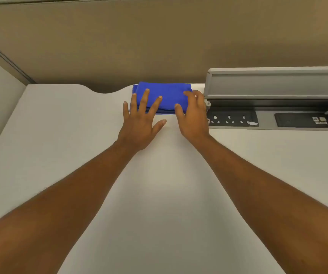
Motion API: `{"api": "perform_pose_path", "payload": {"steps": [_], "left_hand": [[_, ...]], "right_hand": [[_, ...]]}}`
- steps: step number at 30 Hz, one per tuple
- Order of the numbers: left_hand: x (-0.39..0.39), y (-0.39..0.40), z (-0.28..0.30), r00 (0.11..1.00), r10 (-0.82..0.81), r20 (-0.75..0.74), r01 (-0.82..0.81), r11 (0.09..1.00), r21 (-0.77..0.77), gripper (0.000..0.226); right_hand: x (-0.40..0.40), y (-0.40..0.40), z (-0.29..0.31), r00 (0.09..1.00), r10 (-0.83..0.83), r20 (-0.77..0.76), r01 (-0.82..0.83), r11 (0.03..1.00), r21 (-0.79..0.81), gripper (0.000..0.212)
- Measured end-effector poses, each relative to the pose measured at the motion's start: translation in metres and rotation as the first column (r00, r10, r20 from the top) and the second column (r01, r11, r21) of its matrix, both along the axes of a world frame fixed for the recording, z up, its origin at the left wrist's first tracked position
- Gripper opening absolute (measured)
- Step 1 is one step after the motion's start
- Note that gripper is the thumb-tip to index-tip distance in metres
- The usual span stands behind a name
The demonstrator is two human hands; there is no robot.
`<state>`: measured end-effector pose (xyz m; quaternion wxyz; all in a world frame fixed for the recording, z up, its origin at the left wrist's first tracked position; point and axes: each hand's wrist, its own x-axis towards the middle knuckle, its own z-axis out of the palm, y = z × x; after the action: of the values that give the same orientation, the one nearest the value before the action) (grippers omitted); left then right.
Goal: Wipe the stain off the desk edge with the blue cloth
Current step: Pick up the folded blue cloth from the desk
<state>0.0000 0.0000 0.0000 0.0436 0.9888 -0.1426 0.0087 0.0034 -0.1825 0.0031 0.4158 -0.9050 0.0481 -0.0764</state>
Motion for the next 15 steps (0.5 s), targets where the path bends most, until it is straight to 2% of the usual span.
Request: {"api": "perform_pose_path", "payload": {"steps": [6,8,10,12,15], "left_hand": [[0.024,-0.001,-0.027,0.996,0.005,-0.094,-0.001,0.999,0.044,0.078],[0.023,-0.003,-0.032,0.996,0.012,-0.092,-0.007,0.999,0.052,0.079],[0.016,-0.007,-0.034,0.996,0.038,-0.085,-0.035,0.999,0.039,0.081],[0.004,-0.013,-0.031,0.996,0.056,-0.067,-0.057,0.998,-0.010,0.084],[-0.025,-0.017,-0.017,0.998,0.039,0.057,-0.028,0.982,-0.186,0.085]], "right_hand": [[0.049,0.011,-0.005,0.968,-0.138,-0.208,0.185,0.956,0.226,0.063],[0.055,0.014,-0.002,0.936,-0.197,-0.291,0.302,0.873,0.382,0.072],[0.053,0.017,0.003,0.885,-0.187,-0.426,0.421,0.711,0.563,0.082],[0.041,0.022,0.012,0.861,-0.071,-0.503,0.454,0.552,0.699,0.072],[0.004,0.024,0.029,0.896,0.046,-0.442,0.366,0.490,0.791,0.040]]}}
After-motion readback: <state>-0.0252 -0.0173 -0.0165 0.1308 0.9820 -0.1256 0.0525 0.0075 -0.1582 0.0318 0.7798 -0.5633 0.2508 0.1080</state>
